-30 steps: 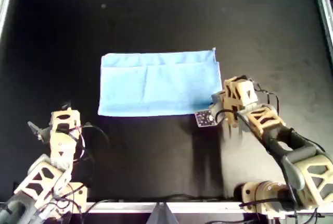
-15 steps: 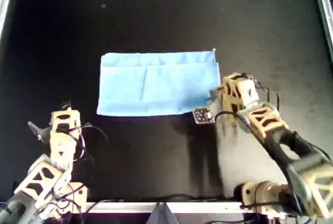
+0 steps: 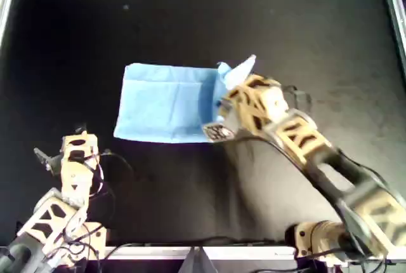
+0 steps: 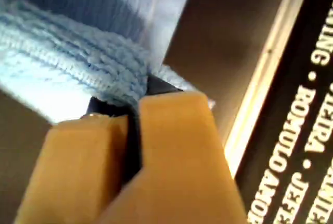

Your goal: Fold a cloth

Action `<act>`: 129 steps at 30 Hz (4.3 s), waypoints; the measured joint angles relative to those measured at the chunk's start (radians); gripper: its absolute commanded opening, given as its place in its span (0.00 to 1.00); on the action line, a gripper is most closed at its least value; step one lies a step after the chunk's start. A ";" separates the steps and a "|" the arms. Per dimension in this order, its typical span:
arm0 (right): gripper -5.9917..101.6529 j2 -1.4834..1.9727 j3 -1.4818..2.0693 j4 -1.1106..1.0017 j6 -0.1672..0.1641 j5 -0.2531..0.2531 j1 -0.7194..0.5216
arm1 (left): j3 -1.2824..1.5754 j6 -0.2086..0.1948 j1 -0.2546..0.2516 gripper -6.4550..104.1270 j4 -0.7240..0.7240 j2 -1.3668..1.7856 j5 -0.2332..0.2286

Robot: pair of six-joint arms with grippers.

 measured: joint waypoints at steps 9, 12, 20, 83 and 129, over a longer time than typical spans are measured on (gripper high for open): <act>0.07 -0.327 -0.385 0.000 0.000 -0.002 0.156 | 0.000 0.000 0.000 0.80 0.000 0.000 0.000; 0.07 -0.420 -0.506 0.000 0.000 -0.002 0.202 | 0.000 0.000 0.000 0.80 0.000 0.000 0.000; 0.07 -0.627 -0.822 0.000 0.000 -0.002 0.278 | 0.000 0.000 0.000 0.80 0.000 0.000 0.000; 0.19 1.002 0.301 0.391 -0.189 0.009 -0.336 | 0.000 0.239 -0.009 0.80 0.000 0.209 -0.291; 0.07 1.686 1.338 0.342 -0.179 -0.003 -0.706 | 0.009 0.261 0.394 0.80 0.652 0.276 0.207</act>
